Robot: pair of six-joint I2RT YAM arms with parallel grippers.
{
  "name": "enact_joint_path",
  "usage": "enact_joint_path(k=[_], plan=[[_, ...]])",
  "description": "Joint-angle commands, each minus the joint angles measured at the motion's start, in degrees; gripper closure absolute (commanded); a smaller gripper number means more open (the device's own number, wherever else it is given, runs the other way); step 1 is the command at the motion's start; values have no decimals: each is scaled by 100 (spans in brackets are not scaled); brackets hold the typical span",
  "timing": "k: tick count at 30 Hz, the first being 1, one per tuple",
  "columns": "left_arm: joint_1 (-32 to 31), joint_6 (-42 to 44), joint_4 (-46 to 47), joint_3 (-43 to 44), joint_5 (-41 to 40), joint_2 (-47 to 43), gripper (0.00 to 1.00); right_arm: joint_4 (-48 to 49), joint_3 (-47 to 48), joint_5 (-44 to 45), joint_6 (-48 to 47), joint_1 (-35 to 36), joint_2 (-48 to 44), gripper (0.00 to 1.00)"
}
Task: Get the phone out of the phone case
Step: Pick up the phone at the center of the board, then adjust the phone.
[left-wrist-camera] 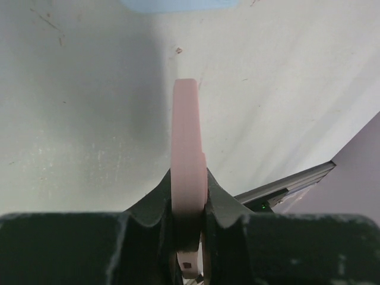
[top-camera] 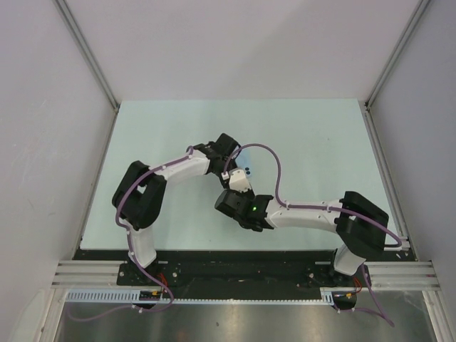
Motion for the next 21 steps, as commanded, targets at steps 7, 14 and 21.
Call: enact_joint_path(k=[7,14,21], plan=[[10,503,248,210,349,-265,93,-246,328,674,204,28,86,100],[71,749,1487,-184,877,-800,7,-501,301,674,415,-270,-642,100],[361,513,3006,-966,1440,-1644,0,210,-120,-651,247,-1147,-1837,100]])
